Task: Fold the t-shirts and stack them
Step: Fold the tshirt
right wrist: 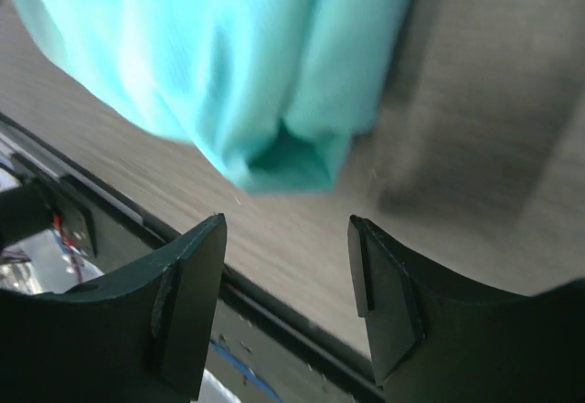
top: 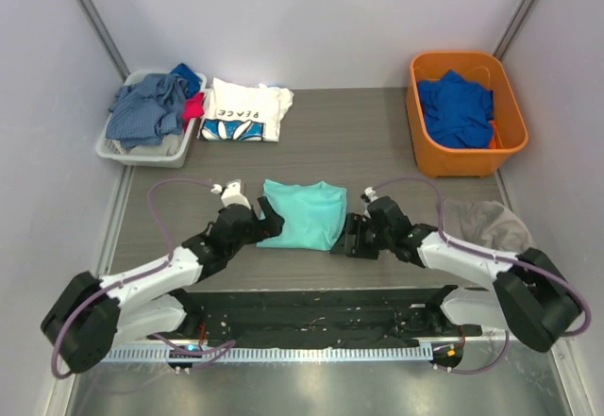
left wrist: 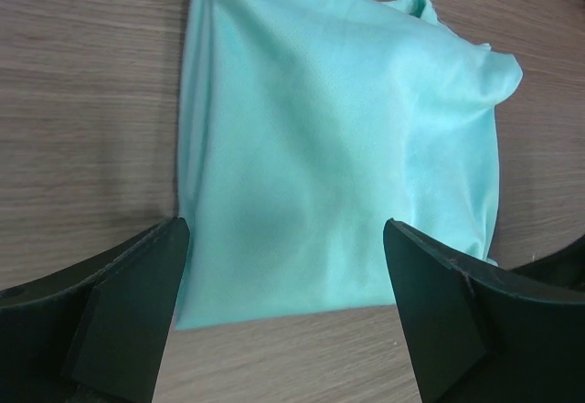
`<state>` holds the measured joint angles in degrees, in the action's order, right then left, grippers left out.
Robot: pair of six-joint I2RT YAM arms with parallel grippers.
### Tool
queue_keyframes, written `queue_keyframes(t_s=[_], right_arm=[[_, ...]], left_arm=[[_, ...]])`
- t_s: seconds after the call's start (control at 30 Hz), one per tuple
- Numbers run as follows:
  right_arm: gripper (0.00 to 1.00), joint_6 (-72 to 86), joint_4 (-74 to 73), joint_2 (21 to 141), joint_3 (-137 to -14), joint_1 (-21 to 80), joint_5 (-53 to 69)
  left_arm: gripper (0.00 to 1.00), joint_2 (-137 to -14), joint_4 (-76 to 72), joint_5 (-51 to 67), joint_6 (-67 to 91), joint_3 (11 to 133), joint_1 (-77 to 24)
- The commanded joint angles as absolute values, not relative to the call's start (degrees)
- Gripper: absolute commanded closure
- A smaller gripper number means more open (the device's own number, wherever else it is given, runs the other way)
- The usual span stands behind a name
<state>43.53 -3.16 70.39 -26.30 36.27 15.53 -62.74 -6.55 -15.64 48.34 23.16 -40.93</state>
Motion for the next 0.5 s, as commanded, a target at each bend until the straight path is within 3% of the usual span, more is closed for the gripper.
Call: queue_keyframes(t_s=[0.0, 0.17, 0.47], right_arm=[[0.36, 44.83, -14.48, 60.4, -26.35, 37.62, 5.84], [0.32, 38.42, -21.53, 54.58, -33.56, 37.36, -5.87], [0.3, 30.59, -12.58, 74.95, -46.74, 32.62, -5.28]], left_arm=[[0.06, -54.95, 3.24, -22.05, 50.01, 22.23, -41.4], [0.05, -51.68, 9.84, -25.22, 47.99, 26.18, -41.31], [0.1, -48.0, 15.2, -25.66, 52.81, 29.36, -44.9]])
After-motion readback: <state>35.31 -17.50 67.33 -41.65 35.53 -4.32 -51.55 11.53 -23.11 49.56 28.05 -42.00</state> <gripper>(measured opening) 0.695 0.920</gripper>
